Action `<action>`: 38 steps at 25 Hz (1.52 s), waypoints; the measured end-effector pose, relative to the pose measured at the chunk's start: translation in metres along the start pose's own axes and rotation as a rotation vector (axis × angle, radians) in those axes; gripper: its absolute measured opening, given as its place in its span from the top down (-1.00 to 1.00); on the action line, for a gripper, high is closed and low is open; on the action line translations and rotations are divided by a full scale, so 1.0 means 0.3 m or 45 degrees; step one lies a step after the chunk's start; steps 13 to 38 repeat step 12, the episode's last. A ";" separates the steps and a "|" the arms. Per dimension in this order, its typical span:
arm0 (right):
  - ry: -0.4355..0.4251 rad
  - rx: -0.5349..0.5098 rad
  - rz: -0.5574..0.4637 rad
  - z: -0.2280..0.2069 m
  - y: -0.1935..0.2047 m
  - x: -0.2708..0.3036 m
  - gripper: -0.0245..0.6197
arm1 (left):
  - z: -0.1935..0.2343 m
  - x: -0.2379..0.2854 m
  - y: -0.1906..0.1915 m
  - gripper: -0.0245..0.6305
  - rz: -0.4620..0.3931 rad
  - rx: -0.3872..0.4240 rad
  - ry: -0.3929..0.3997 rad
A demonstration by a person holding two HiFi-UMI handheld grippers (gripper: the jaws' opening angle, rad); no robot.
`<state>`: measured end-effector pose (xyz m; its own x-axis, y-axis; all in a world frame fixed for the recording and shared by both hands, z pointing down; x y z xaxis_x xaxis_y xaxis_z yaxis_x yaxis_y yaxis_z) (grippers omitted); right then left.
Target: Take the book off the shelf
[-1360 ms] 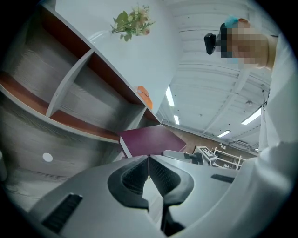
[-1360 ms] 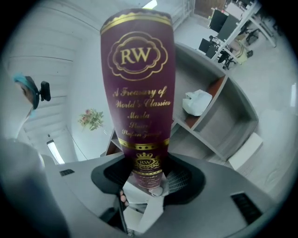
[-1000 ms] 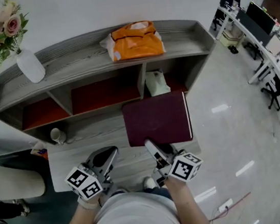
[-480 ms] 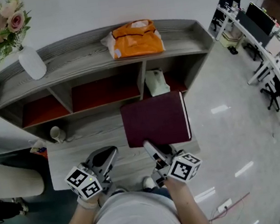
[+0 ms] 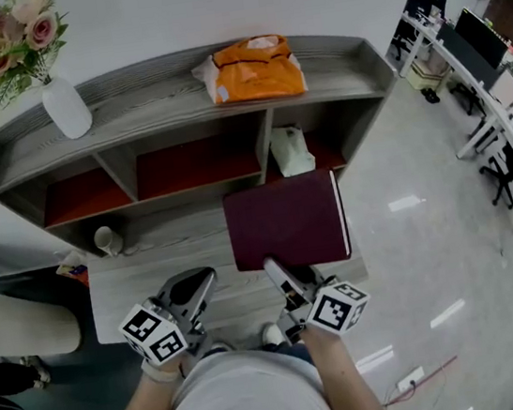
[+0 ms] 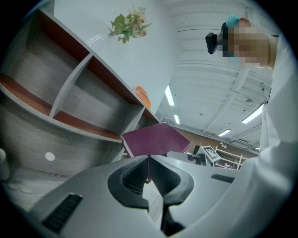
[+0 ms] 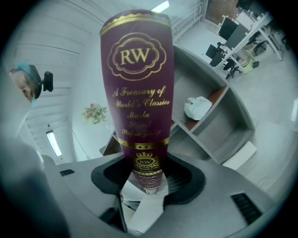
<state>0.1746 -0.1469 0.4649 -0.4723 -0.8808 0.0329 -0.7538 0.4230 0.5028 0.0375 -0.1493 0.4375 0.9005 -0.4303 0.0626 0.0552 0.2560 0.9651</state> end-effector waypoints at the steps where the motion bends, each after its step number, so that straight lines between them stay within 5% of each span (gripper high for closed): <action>1: 0.003 0.000 -0.001 -0.001 0.002 -0.001 0.25 | -0.001 -0.003 0.001 0.87 0.000 0.000 -0.002; 38: 0.009 0.005 0.011 0.008 0.020 0.009 0.25 | 0.003 -0.028 -0.002 0.87 -0.012 -0.002 -0.027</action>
Point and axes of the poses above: the fingertips, and each gripper's own axes: x forward along the fingers, z to its left, y out of its underside, the point moved 1 cm from there along -x, backward along the fingers, and after that the axes turned 10 degrees about x, right-handed, at the moved point
